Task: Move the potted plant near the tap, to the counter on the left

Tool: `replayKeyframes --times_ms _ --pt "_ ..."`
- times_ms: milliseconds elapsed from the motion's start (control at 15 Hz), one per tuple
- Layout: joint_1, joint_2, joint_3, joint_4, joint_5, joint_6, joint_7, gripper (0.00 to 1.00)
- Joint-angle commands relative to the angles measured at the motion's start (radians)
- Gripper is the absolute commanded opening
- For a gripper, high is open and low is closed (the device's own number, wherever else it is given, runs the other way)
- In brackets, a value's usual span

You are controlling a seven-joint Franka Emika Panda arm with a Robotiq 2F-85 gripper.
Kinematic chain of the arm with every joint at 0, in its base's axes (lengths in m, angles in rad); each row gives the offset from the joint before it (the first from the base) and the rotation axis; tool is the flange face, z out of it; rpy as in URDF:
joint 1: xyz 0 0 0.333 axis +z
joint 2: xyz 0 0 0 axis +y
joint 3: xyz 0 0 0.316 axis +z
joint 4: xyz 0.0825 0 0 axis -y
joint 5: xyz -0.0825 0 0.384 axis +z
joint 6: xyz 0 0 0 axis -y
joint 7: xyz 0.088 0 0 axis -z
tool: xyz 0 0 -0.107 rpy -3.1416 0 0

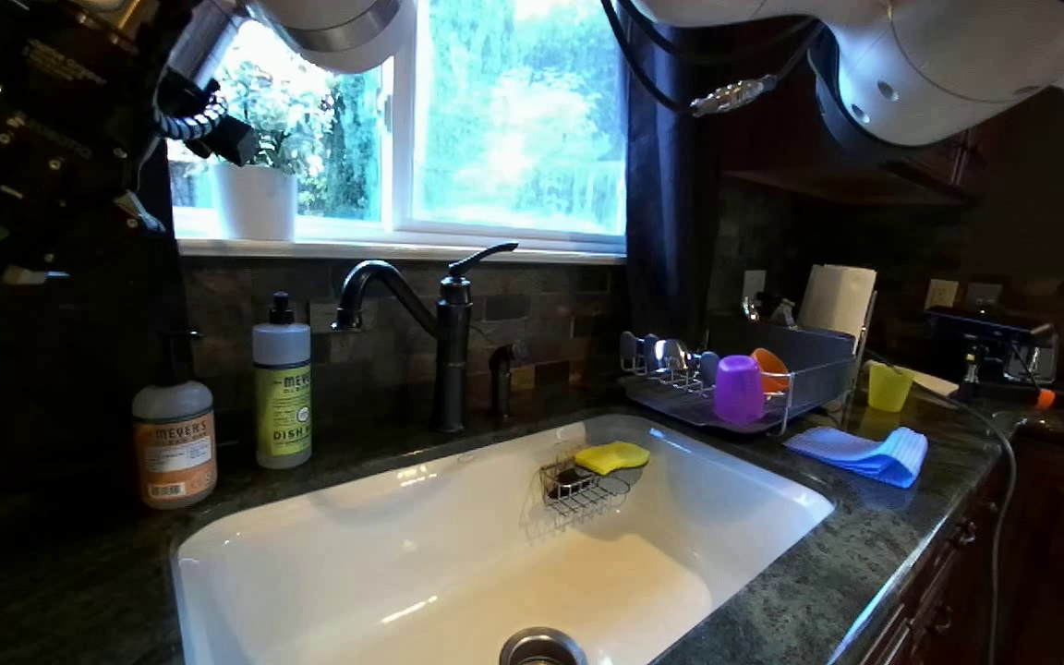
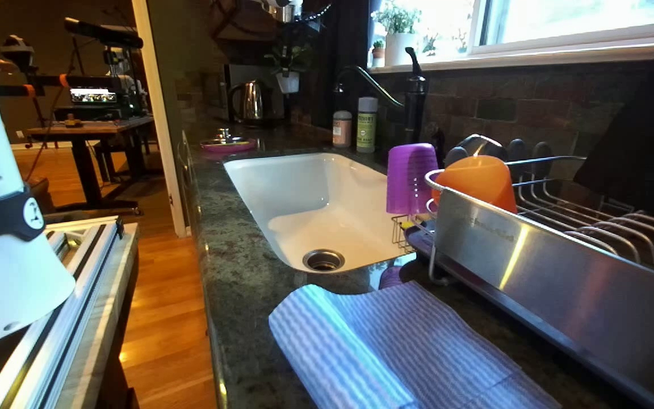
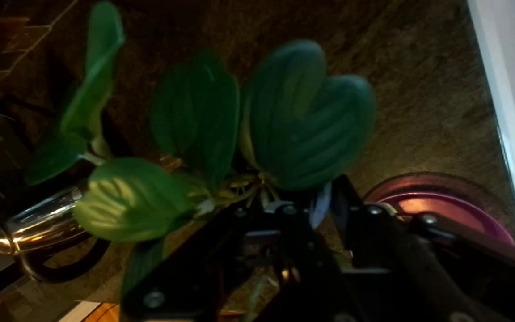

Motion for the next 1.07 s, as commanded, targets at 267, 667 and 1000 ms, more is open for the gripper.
replayKeyframes --times_ms 267,667,1000 --pt "0.001 0.023 0.005 -0.034 0.009 0.066 0.000 0.04" --pt "0.035 0.013 -0.018 -0.261 -0.010 0.383 0.091 0.04" --pt "0.048 -0.011 -0.030 -0.438 0.004 0.581 0.184 0.04"
